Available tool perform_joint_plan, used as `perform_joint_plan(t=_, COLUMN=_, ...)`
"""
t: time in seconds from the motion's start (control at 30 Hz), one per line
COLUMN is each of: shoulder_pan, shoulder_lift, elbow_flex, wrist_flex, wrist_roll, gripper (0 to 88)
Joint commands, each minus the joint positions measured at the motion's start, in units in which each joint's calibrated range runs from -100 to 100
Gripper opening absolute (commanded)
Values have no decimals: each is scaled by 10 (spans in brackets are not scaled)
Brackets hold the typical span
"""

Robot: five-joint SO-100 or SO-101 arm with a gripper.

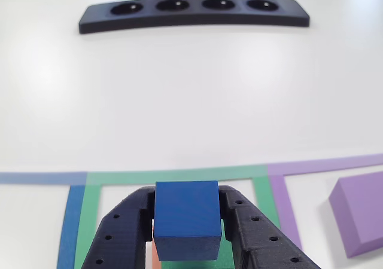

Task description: Tower of hanoi

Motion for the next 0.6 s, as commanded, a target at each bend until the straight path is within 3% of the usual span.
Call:
perform_joint_plan(t=0.0, shoulder_pan=0, shoulder_lift=24, elbow_flex=-6, wrist_flex=-46, wrist_roll=8, gripper=8)
perform_joint_plan(t=0.57, shoulder_pan=4, shoulder_lift=89, elbow_flex=-26, wrist_flex=-92, wrist_roll=8, gripper=10)
